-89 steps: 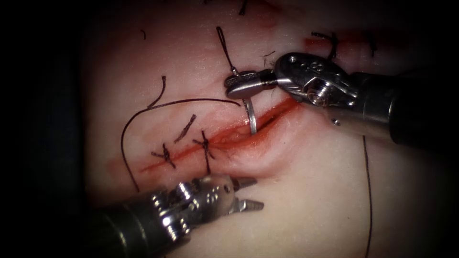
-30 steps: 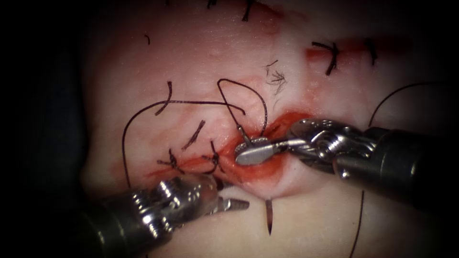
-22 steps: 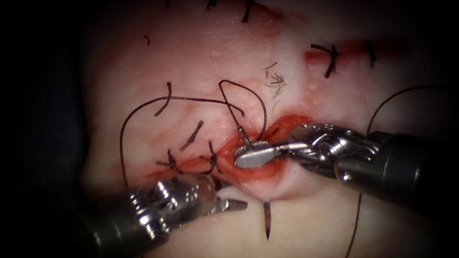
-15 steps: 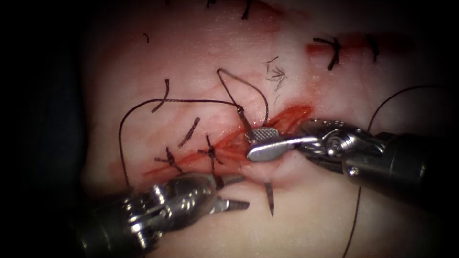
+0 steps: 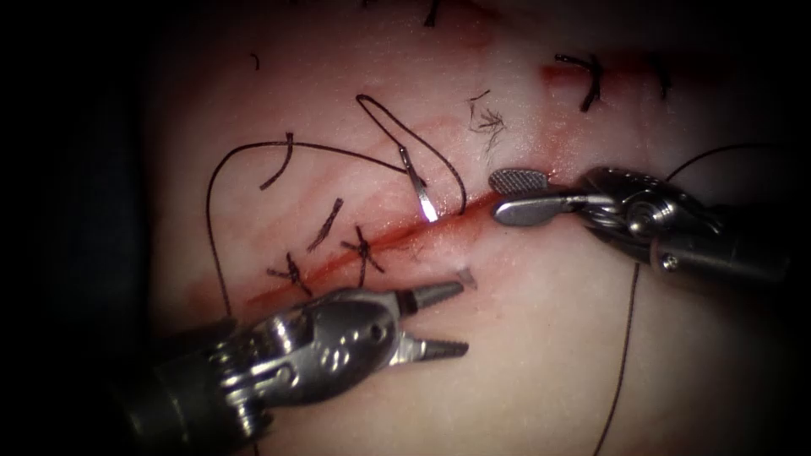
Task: Wound Closure
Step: Rotate the needle through the skin with the left gripper.
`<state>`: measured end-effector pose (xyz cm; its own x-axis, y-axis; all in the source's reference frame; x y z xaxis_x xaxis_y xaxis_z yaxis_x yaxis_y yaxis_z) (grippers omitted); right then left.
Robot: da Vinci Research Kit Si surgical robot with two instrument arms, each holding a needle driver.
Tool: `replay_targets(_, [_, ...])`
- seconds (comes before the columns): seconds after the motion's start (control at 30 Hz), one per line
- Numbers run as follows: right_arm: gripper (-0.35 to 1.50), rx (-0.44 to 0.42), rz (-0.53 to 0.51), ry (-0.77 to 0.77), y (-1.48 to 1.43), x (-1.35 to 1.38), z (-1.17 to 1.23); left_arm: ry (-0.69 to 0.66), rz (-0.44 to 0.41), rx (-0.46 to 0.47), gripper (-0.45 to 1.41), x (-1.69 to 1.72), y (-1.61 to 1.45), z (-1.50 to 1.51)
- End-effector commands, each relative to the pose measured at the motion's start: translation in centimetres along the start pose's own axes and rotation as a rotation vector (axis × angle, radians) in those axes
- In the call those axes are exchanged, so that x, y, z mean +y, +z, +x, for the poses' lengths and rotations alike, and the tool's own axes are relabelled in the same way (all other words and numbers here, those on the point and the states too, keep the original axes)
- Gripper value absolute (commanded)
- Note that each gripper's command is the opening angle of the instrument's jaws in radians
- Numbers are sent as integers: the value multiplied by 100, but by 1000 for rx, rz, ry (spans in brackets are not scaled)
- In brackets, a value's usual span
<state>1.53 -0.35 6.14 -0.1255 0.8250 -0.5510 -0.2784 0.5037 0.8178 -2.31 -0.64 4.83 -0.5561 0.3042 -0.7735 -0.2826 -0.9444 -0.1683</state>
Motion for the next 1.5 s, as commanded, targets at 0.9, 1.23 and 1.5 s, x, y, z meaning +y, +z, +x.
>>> replay_targets(0.9, [63,-37,63,-216,-12,-5,31,-131,-21,182,-35,-18,43,-9])
replay_targets(1.23, [63,-74,159,-262,-6,-28,28,-593,-205,413,-35,-13,25,31])
replay_targets(1.5, [61,-115,283,-329,-2,-49,17,-909,-400,488,-35,1,9,45])
